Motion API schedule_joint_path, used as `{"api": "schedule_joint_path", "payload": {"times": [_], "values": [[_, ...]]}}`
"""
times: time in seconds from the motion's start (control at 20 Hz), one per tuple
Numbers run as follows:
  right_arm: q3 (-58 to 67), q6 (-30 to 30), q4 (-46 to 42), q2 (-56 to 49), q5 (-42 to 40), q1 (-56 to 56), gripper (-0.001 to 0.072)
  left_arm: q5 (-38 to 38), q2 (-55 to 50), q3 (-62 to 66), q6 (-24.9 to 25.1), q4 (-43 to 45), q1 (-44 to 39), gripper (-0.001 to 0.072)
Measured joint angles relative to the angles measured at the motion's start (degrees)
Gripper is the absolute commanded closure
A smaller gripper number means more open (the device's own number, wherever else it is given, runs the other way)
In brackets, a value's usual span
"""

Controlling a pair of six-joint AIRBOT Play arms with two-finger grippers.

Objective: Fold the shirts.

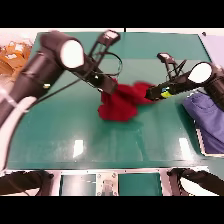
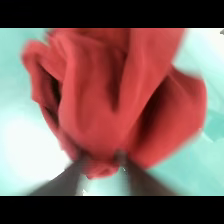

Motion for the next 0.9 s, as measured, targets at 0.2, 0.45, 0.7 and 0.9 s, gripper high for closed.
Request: {"api": "schedule_joint_path", "payload": {"times": [0.2,0.45,0.7,0.9], "values": [[3.4,2.0,0.0,-0.1,2.8,-7.5,0.021,-3.5,-3.2,1.0,0.5,-0.8,5.1,0.0147],[3.1,2.9,2.3,-3.1,4.2,-22.1,0.0211,-7.4,-3.6,-2.0,0.4,-6.3,17.2,0.0146],[0.0,2.9,4.6,-9.2,4.3,-33.1,0.0211,1.7,-4.6,-15.7,4.8,-19.2,21.9,0.0147],[-3.5,1.5,6.8,-14.7,1.6,-35.2,0.0211,10.5,-8.5,-23.1,12.1,-33.6,21.9,0.0149]]}}
